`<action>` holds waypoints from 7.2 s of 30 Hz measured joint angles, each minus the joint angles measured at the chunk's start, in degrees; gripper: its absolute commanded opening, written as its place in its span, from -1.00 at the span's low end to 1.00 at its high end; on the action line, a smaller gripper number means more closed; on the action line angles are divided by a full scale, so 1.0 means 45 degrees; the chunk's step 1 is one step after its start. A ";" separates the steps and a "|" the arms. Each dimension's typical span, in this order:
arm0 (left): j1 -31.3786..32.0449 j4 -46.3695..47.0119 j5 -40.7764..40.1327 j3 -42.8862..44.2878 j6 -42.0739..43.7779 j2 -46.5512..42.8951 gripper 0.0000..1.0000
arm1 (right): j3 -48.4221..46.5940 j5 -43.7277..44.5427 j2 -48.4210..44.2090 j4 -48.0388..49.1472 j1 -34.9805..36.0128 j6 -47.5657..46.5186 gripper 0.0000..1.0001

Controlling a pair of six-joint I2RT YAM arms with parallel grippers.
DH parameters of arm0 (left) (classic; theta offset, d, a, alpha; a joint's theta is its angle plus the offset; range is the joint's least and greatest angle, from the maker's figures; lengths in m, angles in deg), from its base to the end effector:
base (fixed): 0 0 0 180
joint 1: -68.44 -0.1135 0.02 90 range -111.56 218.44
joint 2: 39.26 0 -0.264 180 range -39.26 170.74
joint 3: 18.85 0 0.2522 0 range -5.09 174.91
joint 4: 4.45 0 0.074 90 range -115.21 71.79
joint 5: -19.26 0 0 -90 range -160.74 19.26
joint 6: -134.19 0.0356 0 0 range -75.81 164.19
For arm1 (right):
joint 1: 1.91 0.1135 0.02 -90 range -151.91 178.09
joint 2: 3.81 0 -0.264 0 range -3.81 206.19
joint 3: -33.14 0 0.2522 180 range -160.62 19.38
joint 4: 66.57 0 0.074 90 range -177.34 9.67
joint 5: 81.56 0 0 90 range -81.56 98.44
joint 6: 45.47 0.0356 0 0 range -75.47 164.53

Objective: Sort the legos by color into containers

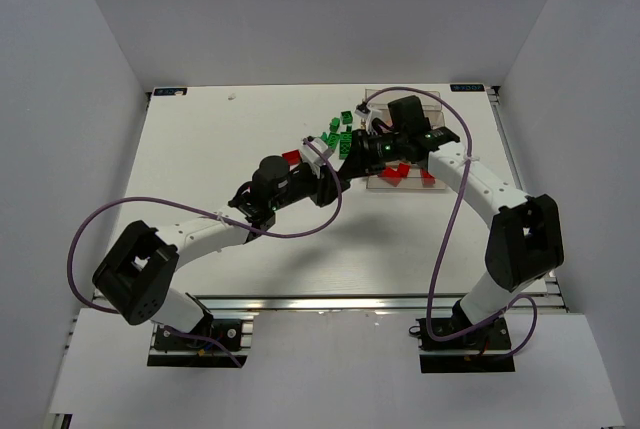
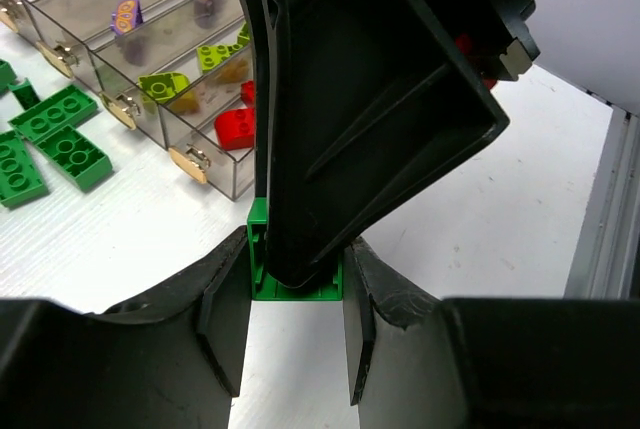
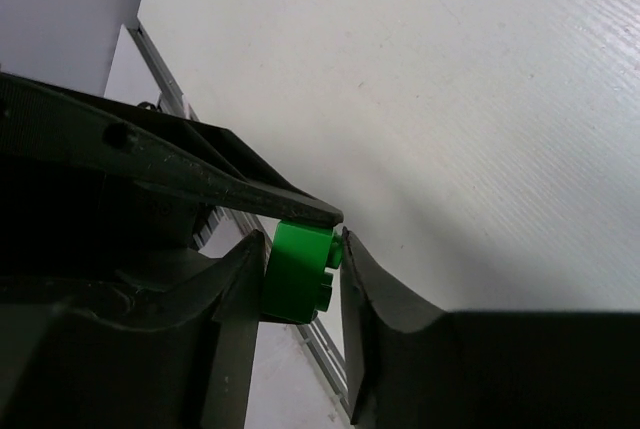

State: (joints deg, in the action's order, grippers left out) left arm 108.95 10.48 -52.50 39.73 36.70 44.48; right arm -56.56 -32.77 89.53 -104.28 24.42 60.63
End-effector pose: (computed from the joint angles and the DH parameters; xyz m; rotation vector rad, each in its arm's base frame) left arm 0.2403 -0.2200 0.2496 0.7470 1.6659 -0.8804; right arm 0.3147 0.1819 0.2945 -0.6022 2.2856 1.1979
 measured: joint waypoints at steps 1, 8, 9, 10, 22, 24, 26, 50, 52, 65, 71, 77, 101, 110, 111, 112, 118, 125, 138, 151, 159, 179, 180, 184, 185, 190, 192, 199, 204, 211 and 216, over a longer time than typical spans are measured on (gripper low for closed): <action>0.0005 -0.0010 -0.0058 0.0000 0.0024 -0.0010 -1.00 | -0.0053 0.0087 0.0019 -0.0024 0.0019 0.0015 -0.45; 0.0053 -0.0010 -0.0690 0.0000 0.0024 -0.0238 -0.22 | -0.0529 0.0087 0.0165 -0.0306 0.0063 -0.0058 -0.82; 0.0053 -0.0034 -0.0801 0.0000 0.0024 -0.0316 0.03 | -0.0588 0.0068 0.0170 -0.0311 0.0073 -0.0063 -0.83; 0.0063 -0.0029 -0.0933 -0.0019 0.0015 -0.0389 0.20 | -0.0661 0.0034 0.0165 -0.0301 0.0073 -0.0068 -0.88; 0.0073 -0.0199 -0.2982 -0.0117 -0.0661 -0.2132 0.96 | -0.1593 0.0442 0.0709 -0.0544 -0.0622 -0.1156 -1.00; 0.0073 -0.0651 -0.3565 -0.0117 -0.1069 -0.2327 0.96 | -0.2001 0.0816 0.1025 -0.0559 -0.1030 -0.1452 -1.00; 0.0068 -0.1248 -0.4075 -0.0121 -0.1520 -0.2535 0.96 | -0.2501 0.1467 0.1452 -0.0559 -0.1496 -0.1846 -1.00; -0.0214 -0.5056 -0.5557 -0.1972 -0.6635 -0.5459 0.96 | -0.9627 0.9559 0.8854 0.3007 -0.4367 -0.6484 -0.65; -0.0214 -0.5134 -0.5600 -0.1977 -0.6858 -0.5489 0.96 | -0.9627 0.9734 0.8966 0.3356 -0.4337 -0.6688 -0.55; -0.0219 -0.5853 -0.5984 -0.1972 -0.7485 -0.5513 0.96 | -0.9627 1.0127 0.9772 0.4036 -0.4566 -0.7087 0.45; -0.0316 -0.7096 -0.6771 -0.1151 -0.7728 -0.4745 0.85 | -0.9627 0.8684 0.9753 0.3701 -0.4891 -0.7373 0.63; -0.1413 -0.8034 -0.6547 0.0398 -0.8077 -0.2871 -0.48 | -0.8145 0.2545 0.8014 0.1695 -0.5717 -0.8592 -0.13; -0.2385 -1.2405 -0.4920 0.9938 0.4765 0.6431 0.37 | 0.0151 -0.7213 -0.0704 -0.0588 -0.6295 -1.2594 0.39; -0.2399 -1.3474 -0.4983 1.2298 0.7820 0.9326 0.35 | -0.0019 -0.7363 -0.0704 -0.1787 -0.6353 -1.3279 0.40; -0.2419 -1.3542 -0.5027 1.2376 0.7980 0.9491 0.35 | -0.0019 -0.7363 -0.0709 -0.1860 -0.6358 -1.3304 0.40; -0.2448 -1.3619 -0.5066 1.2439 0.8087 0.9622 0.35 | -0.0019 -0.7363 -0.0709 -0.1948 -0.6373 -1.3328 0.40; -0.2521 -1.3566 -0.5401 1.2803 0.8442 0.9962 0.35 | -0.0019 -0.7363 -0.0709 -0.2336 -0.6509 -1.3352 0.40; -0.2691 -1.3342 -0.5688 1.2818 0.8480 1.0093 0.34 | -0.0015 -0.7368 -0.0709 -0.2497 -0.6523 -1.3342 0.39; -0.3298 -1.3017 -0.5226 1.2599 0.8179 1.0248 -0.19 | -0.0015 -0.7509 -0.0724 -0.2671 -0.6713 -1.3304 0.36; -0.3580 -1.0894 -0.3327 0.9335 0.5965 0.8170 -0.92 | -0.0005 -0.7567 -0.1030 -0.2579 -0.6747 -1.2910 0.26; -0.2263 -0.7839 -0.1103 0.6256 0.3351 0.4974 -0.93 | 0.0180 -0.7490 -0.1511 -0.0879 -0.6853 -1.0982 -0.01; 0.0743 -0.2540 0.0092 0.9758 0.0860 0.9219 -0.93 | 0.0597 -0.7650 -0.1972 0.1812 -0.8296 -0.7587 -0.68; 0.0738 -0.2618 0.0034 1.0035 0.0894 0.9413 -0.90 | 0.0597 -0.7655 -0.1972 0.1705 -0.8340 -0.7679 -0.64; 0.0738 -0.2671 -0.0243 1.1074 0.0986 1.0030 -0.36 | 0.0597 -0.7655 -0.1972 0.1375 -0.8364 -0.8014 -0.50; 0.0738 -0.2671 -0.0301 1.1181 0.1001 1.0088 -0.21 | 0.0597 -0.7650 -0.1972 0.1302 -0.8378 -0.8072 -0.46; 0.0738 -0.2754 -0.0495 1.1186 0.1073 1.0103 0.06 | 0.0597 -0.7645 -0.1972 0.1161 -0.8408 -0.8325 -0.29; 0.0738 -0.2861 -0.0534 1.1186 0.1103 1.0098 0.18 | 0.0597 -0.7635 -0.1972 0.1161 -0.8412 -0.8354 -0.24; 0.0738 -0.3245 -0.0588 1.1191 0.1132 1.0098 0.34 | 0.0563 -0.7538 -0.1821 0.1302 -0.8412 -0.8262 -0.06; 0.0733 -0.3453 -0.0981 1.1137 0.1078 0.9889 0.12 | 0.0486 -0.7295 -0.1579 0.1535 -0.8412 -0.7922 0.02; 0.0189 -0.3424 -0.2040 0.7674 -0.0180 0.6052 -0.99 | -0.1496 -0.5756 -0.0520 0.0850 -0.7902 -0.8408 0.00; -0.1049 -0.3502 -0.2992 0.4425 -0.2293 0.1491 -0.40 | -0.4862 -0.2448 0.1389 -0.1103 -0.5416 -1.0122 0.00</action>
State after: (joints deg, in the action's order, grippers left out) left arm 104.23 -5.28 -65.97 59.64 26.39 51.20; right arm -78.44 -43.79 95.78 -109.24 0.05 15.08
